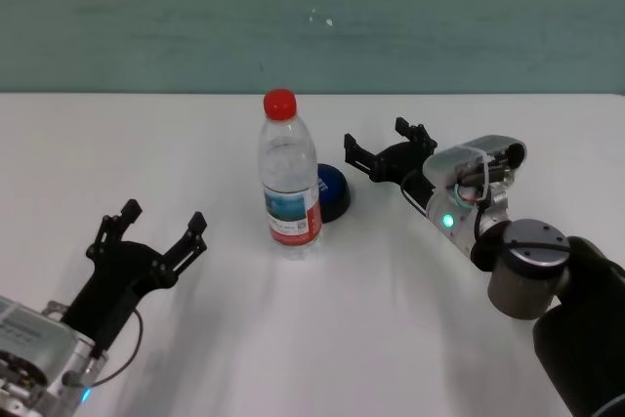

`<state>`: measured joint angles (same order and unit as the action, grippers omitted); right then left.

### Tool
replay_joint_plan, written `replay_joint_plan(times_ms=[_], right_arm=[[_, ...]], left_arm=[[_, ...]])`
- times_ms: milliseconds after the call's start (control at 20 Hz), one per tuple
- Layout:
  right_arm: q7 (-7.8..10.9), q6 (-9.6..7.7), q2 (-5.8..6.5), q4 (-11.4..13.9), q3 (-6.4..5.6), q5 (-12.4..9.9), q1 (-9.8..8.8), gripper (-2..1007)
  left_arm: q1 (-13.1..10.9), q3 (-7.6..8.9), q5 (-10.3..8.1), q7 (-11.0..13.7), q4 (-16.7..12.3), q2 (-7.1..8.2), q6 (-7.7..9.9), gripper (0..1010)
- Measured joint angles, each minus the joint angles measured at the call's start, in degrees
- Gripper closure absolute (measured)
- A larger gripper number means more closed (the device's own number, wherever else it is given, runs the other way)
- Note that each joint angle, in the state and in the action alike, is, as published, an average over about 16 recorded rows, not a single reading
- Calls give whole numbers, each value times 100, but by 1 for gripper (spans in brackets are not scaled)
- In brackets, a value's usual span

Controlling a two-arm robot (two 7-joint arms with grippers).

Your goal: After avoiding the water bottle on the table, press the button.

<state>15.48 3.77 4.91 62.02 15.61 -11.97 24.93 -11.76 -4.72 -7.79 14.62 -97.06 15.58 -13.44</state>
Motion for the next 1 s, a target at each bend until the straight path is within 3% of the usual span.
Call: replay_joint_plan(times_ms=[350,1000], right_arm=[[-147,-32,76,427,-94,16,-284,1],[-506,-167,178,1544,-274,195,-1057,1]], left_arm=[[0,0,0,0,0,0,0,0],[0,0,0,0,0,0,0,0]])
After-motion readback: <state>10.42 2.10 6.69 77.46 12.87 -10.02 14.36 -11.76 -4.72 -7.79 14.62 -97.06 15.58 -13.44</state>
